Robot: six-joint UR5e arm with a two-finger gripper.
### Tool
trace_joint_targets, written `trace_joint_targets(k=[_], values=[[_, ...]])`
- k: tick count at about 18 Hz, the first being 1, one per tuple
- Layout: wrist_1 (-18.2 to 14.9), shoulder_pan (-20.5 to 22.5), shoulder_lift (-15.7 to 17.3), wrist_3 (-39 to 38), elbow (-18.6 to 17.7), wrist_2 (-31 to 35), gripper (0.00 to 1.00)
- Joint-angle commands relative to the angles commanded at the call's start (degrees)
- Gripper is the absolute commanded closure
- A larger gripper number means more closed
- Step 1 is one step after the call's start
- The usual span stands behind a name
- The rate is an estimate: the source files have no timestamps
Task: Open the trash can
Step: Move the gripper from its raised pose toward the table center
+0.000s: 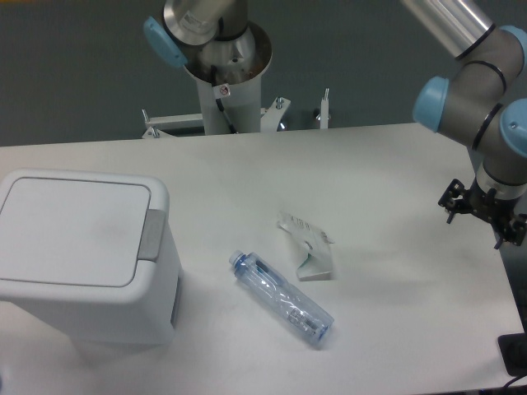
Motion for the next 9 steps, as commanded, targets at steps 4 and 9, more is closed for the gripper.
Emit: trace_joint_targets(k=[4,9], values=[[-0.4,-0.4,0.5,-0.6,-0.2,0.1,0.0],[-1.1,-1.3,2.1,-0.5,-1.1,-1.1,0.0]])
